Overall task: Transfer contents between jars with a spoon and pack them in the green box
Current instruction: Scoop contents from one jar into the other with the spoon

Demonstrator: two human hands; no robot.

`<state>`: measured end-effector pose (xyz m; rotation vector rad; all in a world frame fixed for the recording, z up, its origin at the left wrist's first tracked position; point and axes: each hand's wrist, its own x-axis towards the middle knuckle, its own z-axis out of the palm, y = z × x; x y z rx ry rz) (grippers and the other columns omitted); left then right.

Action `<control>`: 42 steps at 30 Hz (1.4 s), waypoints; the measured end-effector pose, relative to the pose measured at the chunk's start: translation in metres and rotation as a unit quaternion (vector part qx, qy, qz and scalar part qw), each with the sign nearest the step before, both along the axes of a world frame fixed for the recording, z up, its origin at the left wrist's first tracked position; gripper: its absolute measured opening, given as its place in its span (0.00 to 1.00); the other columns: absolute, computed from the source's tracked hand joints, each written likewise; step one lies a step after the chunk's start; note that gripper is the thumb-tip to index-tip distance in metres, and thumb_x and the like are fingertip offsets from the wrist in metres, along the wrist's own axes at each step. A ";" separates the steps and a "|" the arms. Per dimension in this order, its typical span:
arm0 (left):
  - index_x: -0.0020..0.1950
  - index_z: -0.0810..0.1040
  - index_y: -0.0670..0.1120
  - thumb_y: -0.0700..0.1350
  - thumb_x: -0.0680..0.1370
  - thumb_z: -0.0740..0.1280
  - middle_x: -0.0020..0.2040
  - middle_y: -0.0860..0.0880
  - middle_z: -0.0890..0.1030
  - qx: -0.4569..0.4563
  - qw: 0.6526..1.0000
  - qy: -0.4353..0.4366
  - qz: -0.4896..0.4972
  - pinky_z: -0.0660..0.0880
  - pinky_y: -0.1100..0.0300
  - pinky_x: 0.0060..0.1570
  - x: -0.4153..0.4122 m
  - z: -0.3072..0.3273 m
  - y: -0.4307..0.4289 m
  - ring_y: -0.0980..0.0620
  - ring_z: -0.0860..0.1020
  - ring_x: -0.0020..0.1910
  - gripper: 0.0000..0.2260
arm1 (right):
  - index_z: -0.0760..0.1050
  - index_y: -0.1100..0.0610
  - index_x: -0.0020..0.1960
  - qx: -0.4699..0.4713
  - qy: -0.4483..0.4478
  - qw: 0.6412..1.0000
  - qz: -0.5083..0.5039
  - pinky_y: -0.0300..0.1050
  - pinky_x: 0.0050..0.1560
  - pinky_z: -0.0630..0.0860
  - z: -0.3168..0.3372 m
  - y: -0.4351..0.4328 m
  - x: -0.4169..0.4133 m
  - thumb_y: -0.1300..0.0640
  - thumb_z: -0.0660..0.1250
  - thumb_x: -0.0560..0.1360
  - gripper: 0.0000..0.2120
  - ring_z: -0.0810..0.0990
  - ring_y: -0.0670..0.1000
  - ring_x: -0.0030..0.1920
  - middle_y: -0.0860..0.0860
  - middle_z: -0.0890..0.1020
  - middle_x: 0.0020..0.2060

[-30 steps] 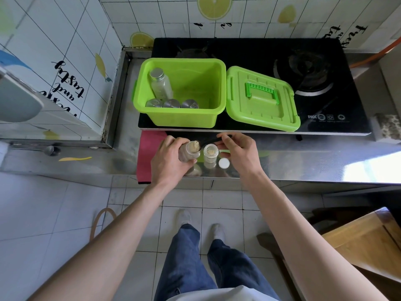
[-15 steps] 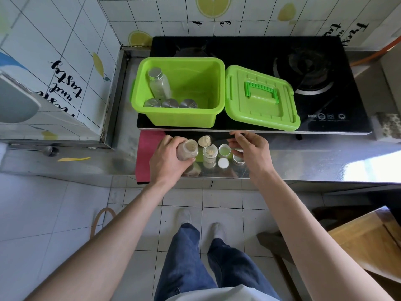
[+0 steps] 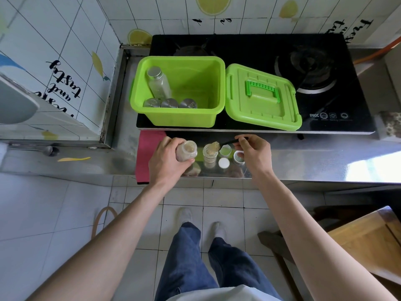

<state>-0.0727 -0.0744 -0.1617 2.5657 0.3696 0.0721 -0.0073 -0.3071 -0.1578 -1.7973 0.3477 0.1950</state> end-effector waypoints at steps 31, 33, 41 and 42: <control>0.59 0.78 0.58 0.57 0.69 0.81 0.49 0.58 0.74 0.001 1.000 -0.002 -0.001 0.70 0.58 0.39 -0.003 0.001 -0.006 0.55 0.75 0.50 0.22 | 0.83 0.46 0.54 -0.322 -0.214 0.879 0.279 0.48 0.39 0.79 0.002 0.027 -0.012 0.53 0.67 0.81 0.07 0.81 0.50 0.47 0.45 0.82 0.48; 0.59 0.78 0.58 0.57 0.69 0.81 0.49 0.58 0.73 0.000 1.000 -0.001 -0.003 0.70 0.58 0.39 -0.004 0.002 -0.006 0.56 0.75 0.50 0.22 | 0.83 0.46 0.54 -0.320 -0.209 0.881 0.278 0.48 0.39 0.79 0.003 0.026 -0.014 0.53 0.67 0.80 0.07 0.81 0.50 0.47 0.45 0.82 0.48; 0.59 0.79 0.58 0.56 0.69 0.81 0.50 0.58 0.74 -0.006 1.000 0.001 -0.001 0.70 0.57 0.40 -0.009 0.003 -0.007 0.55 0.76 0.50 0.22 | 0.85 0.51 0.53 -0.221 -0.170 0.944 0.178 0.51 0.45 0.81 0.004 0.019 -0.014 0.55 0.68 0.80 0.07 0.84 0.48 0.43 0.47 0.86 0.48; 0.59 0.79 0.58 0.56 0.69 0.81 0.50 0.58 0.74 -0.007 1.000 0.000 -0.001 0.69 0.57 0.40 -0.009 0.004 -0.007 0.55 0.76 0.50 0.22 | 0.85 0.52 0.53 -0.207 -0.159 0.950 0.171 0.50 0.46 0.81 0.004 0.018 -0.015 0.56 0.68 0.80 0.07 0.84 0.48 0.43 0.48 0.86 0.48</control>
